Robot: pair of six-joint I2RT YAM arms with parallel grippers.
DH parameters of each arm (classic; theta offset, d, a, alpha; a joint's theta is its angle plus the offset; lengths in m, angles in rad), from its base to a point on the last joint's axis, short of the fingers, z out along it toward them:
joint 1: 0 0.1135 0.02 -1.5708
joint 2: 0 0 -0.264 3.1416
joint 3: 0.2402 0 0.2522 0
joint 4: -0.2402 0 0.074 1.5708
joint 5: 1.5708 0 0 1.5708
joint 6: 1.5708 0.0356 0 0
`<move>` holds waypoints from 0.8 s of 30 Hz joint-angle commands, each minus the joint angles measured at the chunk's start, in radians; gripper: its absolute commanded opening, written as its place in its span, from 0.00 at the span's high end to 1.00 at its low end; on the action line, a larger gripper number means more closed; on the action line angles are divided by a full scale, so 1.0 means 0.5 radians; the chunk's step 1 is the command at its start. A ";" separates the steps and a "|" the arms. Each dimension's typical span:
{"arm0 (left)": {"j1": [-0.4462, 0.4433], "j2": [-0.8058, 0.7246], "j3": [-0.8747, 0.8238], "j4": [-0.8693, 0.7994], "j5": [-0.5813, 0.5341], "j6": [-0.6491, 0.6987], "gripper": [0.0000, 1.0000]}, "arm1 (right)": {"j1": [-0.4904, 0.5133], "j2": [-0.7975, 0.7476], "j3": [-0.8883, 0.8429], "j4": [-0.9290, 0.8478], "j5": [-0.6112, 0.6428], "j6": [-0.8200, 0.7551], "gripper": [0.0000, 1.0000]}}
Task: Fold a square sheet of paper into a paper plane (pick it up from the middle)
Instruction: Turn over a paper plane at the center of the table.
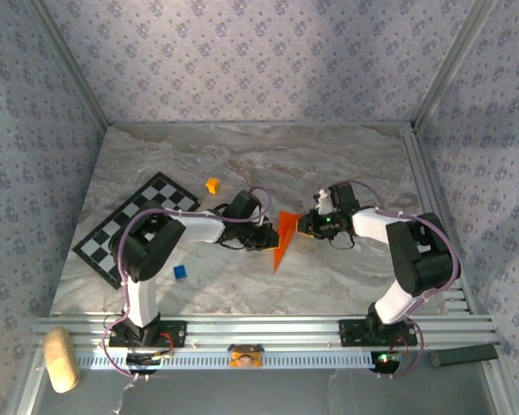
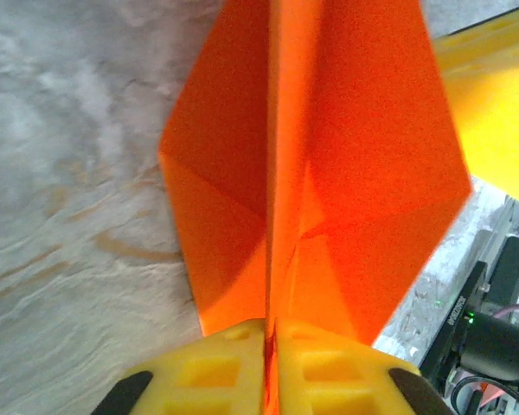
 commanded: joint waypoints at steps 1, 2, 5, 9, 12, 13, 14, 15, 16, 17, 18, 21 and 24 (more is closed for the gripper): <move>-0.021 0.041 0.077 0.059 0.076 0.010 0.95 | 0.012 -0.003 -0.030 -0.006 0.020 0.029 0.78; -0.025 0.039 0.083 0.054 0.078 0.011 0.97 | 0.009 -0.010 -0.032 -0.017 0.025 0.024 0.78; -0.032 -0.019 0.081 0.046 0.015 0.007 0.99 | 0.000 -0.059 -0.031 -0.048 0.049 0.016 0.78; -0.055 -0.171 0.119 -0.226 -0.346 0.066 1.00 | -0.023 -0.139 -0.037 -0.091 0.110 0.004 0.78; -0.103 -0.259 0.241 -0.678 -0.785 0.148 1.00 | -0.038 -0.178 -0.039 -0.107 0.133 0.005 0.78; -0.121 -0.272 0.291 -0.814 -0.909 0.170 1.00 | -0.042 -0.183 -0.042 -0.109 0.141 0.009 0.78; -0.133 -0.275 0.339 -0.937 -1.008 0.185 1.00 | -0.043 -0.185 -0.045 -0.110 0.143 0.015 0.78; -0.146 -0.273 0.373 -1.012 -1.061 0.206 1.00 | -0.043 -0.184 -0.047 -0.107 0.148 0.020 0.78; -0.157 -0.270 0.403 -1.085 -1.118 0.226 1.00 | -0.044 -0.185 -0.053 -0.100 0.153 0.027 0.78; -0.168 -0.267 0.428 -1.141 -1.174 0.227 1.00 | -0.044 -0.183 -0.057 -0.090 0.152 0.035 0.78; -0.178 -0.269 0.437 -1.166 -1.206 0.227 1.00 | -0.043 -0.183 -0.060 -0.083 0.153 0.042 0.78; -0.188 -0.258 0.455 -1.217 -1.247 0.214 1.00 | -0.045 -0.182 -0.055 -0.075 0.143 0.049 0.78; -0.203 -0.234 0.481 -1.259 -1.298 0.203 1.00 | -0.040 -0.188 -0.056 -0.066 0.135 0.056 0.78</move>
